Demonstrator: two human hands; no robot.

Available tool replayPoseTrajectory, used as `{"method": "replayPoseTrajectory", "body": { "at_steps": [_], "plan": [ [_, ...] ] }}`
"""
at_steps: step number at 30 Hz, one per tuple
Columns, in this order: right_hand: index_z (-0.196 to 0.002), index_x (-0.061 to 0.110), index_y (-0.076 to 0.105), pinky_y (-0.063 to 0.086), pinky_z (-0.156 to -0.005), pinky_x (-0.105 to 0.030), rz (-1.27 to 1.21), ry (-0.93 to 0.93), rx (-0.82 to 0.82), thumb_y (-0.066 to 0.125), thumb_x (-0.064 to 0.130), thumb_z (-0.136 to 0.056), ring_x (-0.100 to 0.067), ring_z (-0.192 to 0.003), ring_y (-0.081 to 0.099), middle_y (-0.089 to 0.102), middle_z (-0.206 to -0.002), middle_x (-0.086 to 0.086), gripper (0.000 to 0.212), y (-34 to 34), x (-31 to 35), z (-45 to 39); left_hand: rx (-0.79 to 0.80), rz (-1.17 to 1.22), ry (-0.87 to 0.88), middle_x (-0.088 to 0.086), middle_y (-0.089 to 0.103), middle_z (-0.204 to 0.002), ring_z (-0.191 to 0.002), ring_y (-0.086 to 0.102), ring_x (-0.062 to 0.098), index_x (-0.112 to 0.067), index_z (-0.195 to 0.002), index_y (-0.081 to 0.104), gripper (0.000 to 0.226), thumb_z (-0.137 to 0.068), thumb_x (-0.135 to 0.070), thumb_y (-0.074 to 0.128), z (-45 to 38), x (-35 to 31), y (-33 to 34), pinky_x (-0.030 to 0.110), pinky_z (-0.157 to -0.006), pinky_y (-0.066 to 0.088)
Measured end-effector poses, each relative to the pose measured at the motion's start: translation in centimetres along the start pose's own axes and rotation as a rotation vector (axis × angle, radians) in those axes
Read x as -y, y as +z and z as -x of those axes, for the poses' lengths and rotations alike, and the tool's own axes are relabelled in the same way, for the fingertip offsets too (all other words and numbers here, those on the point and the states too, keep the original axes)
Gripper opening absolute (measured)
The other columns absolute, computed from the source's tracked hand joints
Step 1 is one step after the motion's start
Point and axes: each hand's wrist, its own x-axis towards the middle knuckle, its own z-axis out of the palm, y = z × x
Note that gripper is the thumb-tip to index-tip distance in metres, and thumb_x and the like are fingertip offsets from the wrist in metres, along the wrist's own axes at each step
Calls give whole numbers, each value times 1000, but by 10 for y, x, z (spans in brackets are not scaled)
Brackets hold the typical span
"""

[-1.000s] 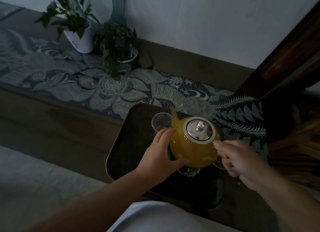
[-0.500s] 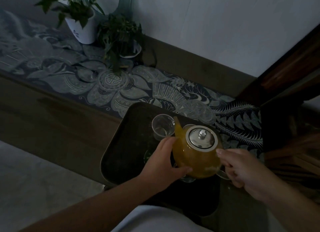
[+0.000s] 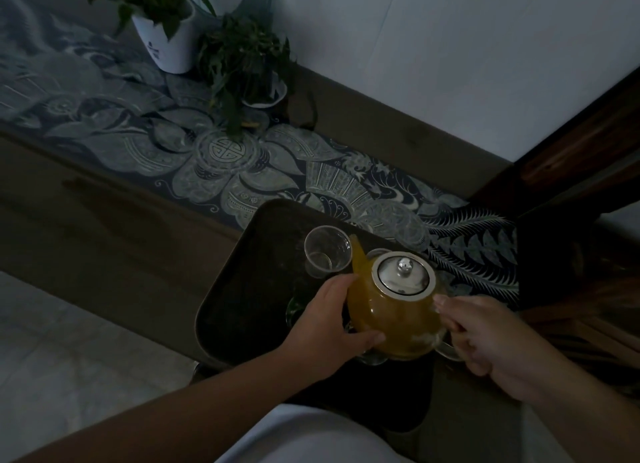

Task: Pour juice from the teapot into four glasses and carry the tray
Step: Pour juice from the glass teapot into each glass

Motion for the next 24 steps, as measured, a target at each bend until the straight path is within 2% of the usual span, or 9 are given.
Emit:
{"method": "replayPoseTrajectory", "body": {
  "at_steps": [4,8,17,24],
  "plan": [
    [-51,21,44,13,-42,-19,-8,22,10,53,38,-93,-10,-34,21,27,-41,5,46,1,3,2,9,33,-4,-20,44,-140,-125,46,-4,-36,-143,38,83,-73,-43,84,1,-1,-1,30,-107,47],
    [-46,24,47,14,-43,-18,-10,33,20,53,40,-93,-9,-34,22,29,-41,6,49,2,5,5,-9,34,2,-19,47,-139,-124,48,-3,-33,-143,41,82,-74,-40,84,3,-1,-2,29,-106,47],
    [-49,23,47,14,-42,-17,8,41,47,52,41,-93,-9,-34,23,28,-42,5,48,2,9,8,12,73,-15,-19,46,-140,-126,49,0,-33,-145,39,83,-75,-39,84,6,-2,-4,35,-106,49],
    [-51,23,49,16,-42,-15,7,60,70,53,43,-91,-10,-36,23,28,-44,5,45,1,9,9,24,73,-11,-18,45,-142,-128,48,1,-32,-146,38,84,-75,-42,83,7,0,-5,34,-106,49]
  ]
}}
